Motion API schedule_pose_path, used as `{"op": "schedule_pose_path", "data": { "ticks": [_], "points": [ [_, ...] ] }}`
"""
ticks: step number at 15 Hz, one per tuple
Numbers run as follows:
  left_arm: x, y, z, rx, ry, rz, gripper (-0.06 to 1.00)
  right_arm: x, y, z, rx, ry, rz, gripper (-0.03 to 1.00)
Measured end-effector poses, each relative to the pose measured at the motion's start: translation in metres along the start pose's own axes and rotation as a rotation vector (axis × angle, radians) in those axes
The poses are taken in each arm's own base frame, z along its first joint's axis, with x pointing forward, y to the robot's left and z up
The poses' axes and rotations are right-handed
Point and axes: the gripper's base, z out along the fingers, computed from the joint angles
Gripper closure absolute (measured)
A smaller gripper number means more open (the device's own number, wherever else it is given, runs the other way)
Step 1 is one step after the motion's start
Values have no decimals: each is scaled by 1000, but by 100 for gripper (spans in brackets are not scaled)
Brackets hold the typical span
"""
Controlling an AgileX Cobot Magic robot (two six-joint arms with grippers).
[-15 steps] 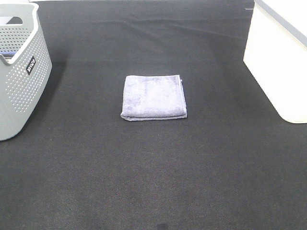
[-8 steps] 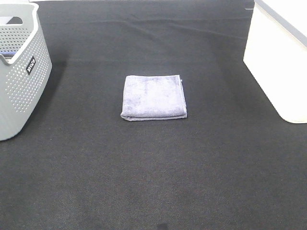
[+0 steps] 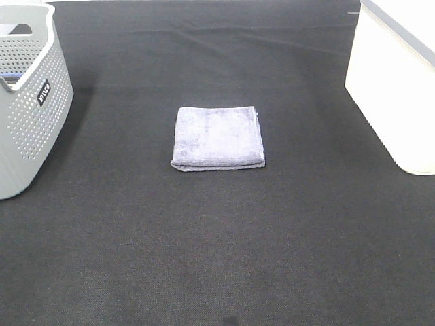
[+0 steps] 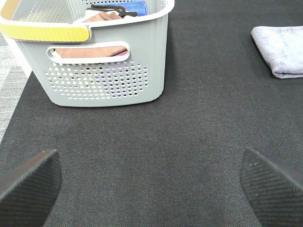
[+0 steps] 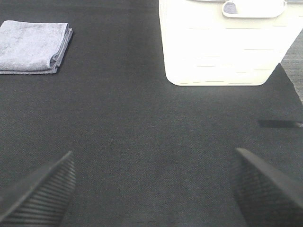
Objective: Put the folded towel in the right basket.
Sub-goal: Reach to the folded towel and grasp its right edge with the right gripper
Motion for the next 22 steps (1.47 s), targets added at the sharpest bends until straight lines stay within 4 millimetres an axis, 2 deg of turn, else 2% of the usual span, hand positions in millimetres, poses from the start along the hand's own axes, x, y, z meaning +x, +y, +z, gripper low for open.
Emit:
{"op": "schedule_pose_path", "data": {
  "ticks": [3,5,8,12,13,18,20,22],
  "points": [
    [0,0,0,0,0,0,-3,-4,0,0,2,-14,0,14],
    [0,0,0,0,0,0,-3,-17,-2,6,4,-21,4,14],
    [0,0,0,0,0,0,-3,-45,-5,24,6,13,11,15],
    [0,0,0,0,0,0,-3,-99,-10,60,-13,96,40,18],
    [0,0,0,0,0,0,-3,-99,-10,60,-13,96,40,18],
    [0,0,0,0,0,0,-3,-190,-14,132,-88,217,116,19],
    [0,0,0,0,0,0,-3,-219,-16,165,-112,279,114,19],
    [0,0,0,0,0,0,-3,-250,-17,209,-158,342,122,19]
  ]
}}
